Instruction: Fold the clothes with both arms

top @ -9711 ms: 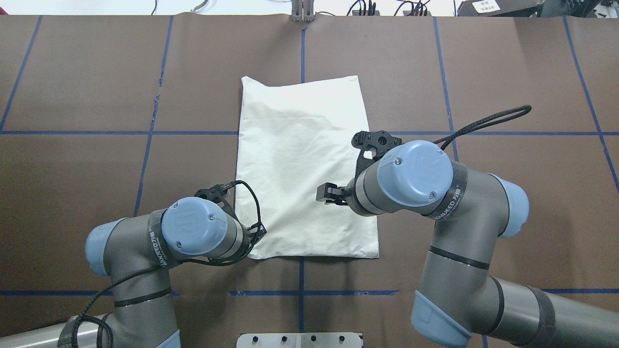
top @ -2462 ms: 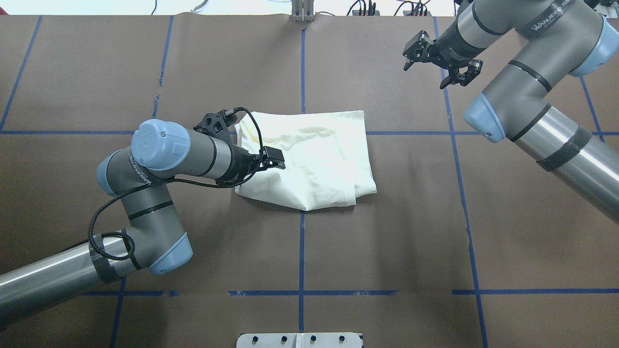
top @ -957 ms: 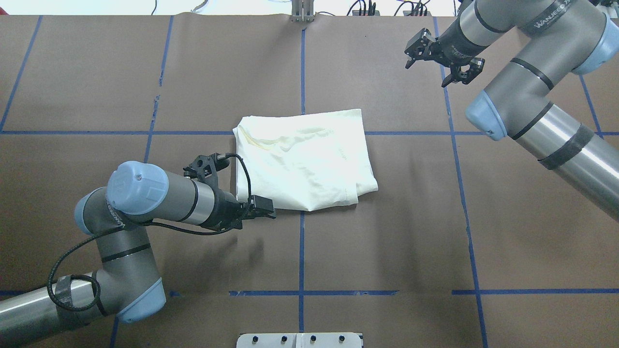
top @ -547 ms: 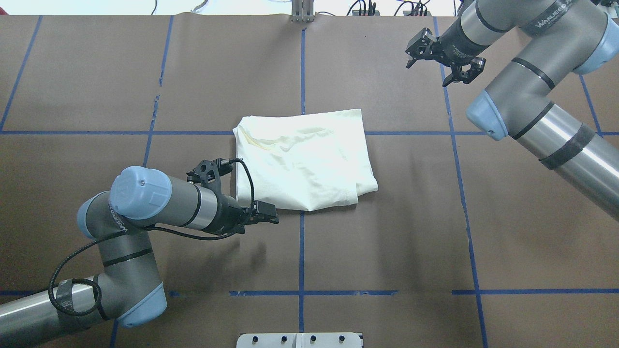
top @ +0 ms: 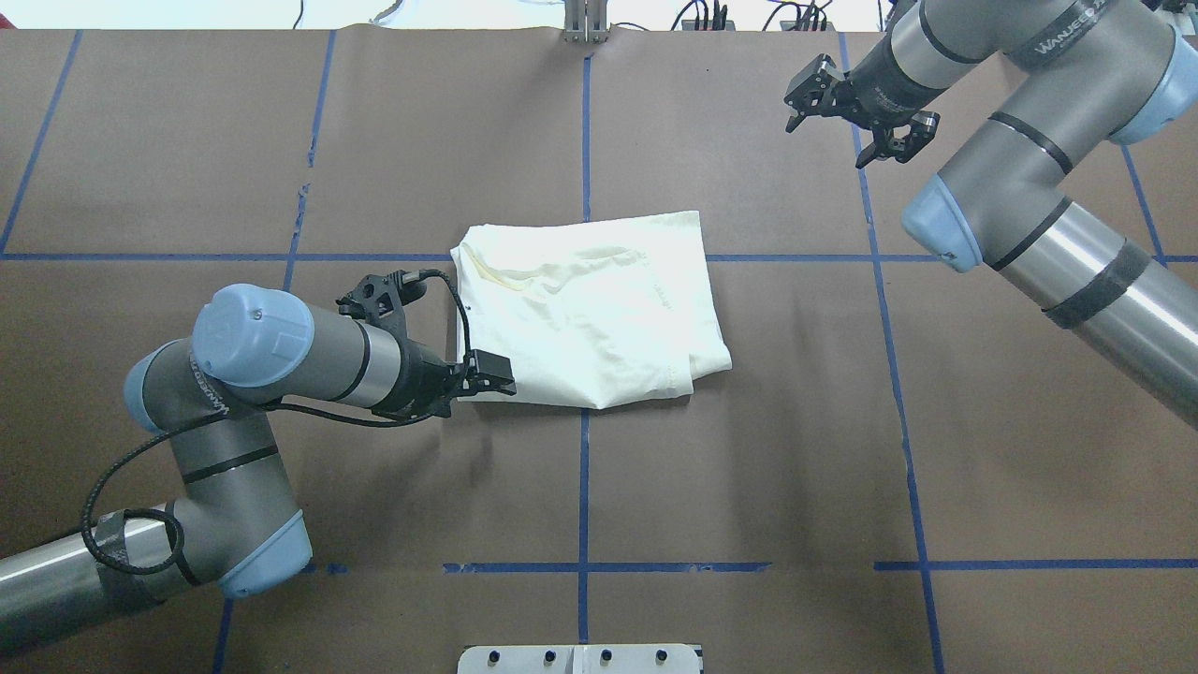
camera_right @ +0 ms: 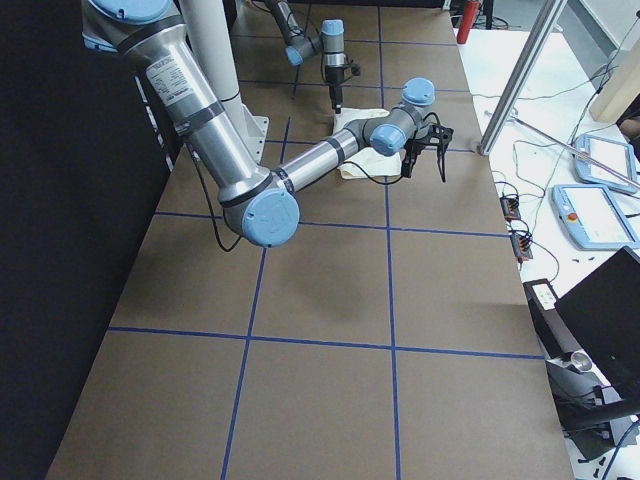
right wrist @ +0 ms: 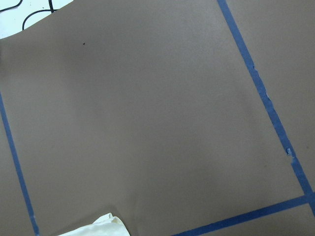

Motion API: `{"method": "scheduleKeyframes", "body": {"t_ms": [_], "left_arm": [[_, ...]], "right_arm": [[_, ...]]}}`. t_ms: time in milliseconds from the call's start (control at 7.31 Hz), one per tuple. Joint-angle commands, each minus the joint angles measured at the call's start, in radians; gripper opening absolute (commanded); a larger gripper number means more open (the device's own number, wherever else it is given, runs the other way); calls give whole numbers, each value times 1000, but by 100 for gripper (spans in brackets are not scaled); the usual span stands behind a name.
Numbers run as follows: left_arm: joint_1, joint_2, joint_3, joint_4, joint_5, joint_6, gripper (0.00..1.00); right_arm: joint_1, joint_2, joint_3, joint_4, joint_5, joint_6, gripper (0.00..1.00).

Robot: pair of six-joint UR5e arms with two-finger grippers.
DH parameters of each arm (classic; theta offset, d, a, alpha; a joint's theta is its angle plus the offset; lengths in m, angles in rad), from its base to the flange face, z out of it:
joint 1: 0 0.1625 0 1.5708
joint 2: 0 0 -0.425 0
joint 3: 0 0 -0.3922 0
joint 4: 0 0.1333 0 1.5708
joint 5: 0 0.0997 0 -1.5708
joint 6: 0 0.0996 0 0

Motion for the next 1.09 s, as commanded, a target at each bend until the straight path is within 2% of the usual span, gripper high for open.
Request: {"method": "scheduleKeyframes", "body": {"t_ms": [0, 274, 684, 957], "left_arm": [[-15, -24, 33, 7, 2, 39, 100], [-10, -85, 101, 0, 1, 40, 100], [-7, -92, 93, -14, -1, 35, 100], [60, -86, 95, -25, 1, 35, 100]], "right_arm": [[0, -1, 7, 0, -2, 2, 100], [-2, -3, 5, 2, -3, 2, 100], [-2, -4, 5, 2, -2, 2, 100], [0, -6, 5, 2, 0, 0, 100]]}}
